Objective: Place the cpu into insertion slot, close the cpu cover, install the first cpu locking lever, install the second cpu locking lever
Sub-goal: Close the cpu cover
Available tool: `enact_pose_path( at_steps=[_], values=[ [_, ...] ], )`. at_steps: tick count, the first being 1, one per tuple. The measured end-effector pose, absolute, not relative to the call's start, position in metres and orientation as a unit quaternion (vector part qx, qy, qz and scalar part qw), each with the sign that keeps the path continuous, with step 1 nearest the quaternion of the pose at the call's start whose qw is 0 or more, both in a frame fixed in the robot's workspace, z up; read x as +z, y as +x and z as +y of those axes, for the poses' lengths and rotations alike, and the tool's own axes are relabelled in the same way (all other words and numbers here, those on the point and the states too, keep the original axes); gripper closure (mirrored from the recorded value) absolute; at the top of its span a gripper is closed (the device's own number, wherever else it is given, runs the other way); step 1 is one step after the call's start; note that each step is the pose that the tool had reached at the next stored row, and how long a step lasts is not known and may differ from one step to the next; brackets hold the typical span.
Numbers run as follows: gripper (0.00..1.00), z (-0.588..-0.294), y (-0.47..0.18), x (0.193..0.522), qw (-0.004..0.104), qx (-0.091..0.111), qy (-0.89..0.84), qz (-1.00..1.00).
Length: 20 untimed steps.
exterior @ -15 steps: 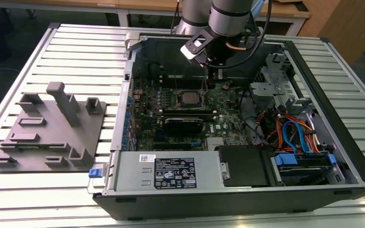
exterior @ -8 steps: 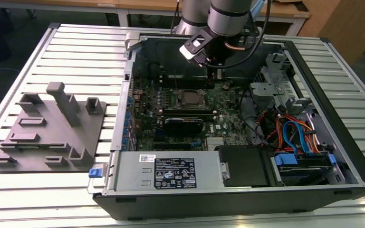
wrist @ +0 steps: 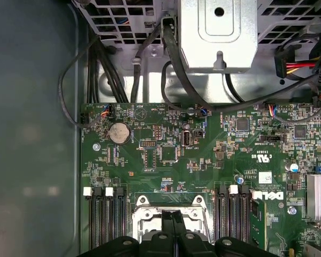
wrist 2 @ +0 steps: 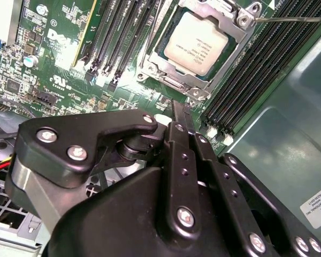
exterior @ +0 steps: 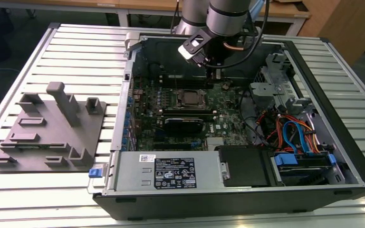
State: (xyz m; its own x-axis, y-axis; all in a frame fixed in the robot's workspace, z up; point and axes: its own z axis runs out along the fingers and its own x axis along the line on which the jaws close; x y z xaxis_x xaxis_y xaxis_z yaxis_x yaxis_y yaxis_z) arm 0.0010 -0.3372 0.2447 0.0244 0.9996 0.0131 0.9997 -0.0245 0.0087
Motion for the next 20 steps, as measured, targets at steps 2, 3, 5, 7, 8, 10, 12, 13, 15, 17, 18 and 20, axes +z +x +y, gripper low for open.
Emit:
enact_pose_path(
  at_steps=[2,3,5,7,8,10,12,13,15,17,18,20],
  values=[
    [0.90,-0.3372,0.0009,0.2447,0.001,-0.008,-0.716,-0.698],
    [0.90,-0.3372,0.0009,0.2447,0.001,-0.008,-0.716,-0.698],
    [0.90,-0.3372,0.0009,0.2447,0.001,-0.008,-0.716,-0.698],
    [0.90,-0.3372,0.0009,0.2447,0.001,-0.008,-0.716,-0.698],
    [0.90,-0.3372,0.0009,0.2447,0.001,-0.008,-0.716,-0.698],
    [0.90,-0.3372,0.0009,0.2447,0.002,-0.008,-0.716,-0.698],
    [0.90,-0.3371,0.0002,0.2443,0.003,-0.006,-0.716,-0.698],
    [0.90,-0.3372,-0.0012,0.2439,0.003,-0.006,-0.715,-0.699],
    [0.90,-0.3372,-0.0026,0.2427,0.004,-0.005,-0.712,-0.702],
    [0.90,-0.3372,-0.0032,0.2412,0.005,-0.004,-0.705,-0.709],
    [0.90,-0.3372,-0.0035,0.2403,0.005,-0.004,-0.701,-0.713],
    [0.90,-0.3372,-0.0043,0.2394,0.005,-0.004,-0.696,-0.718]
  ],
)
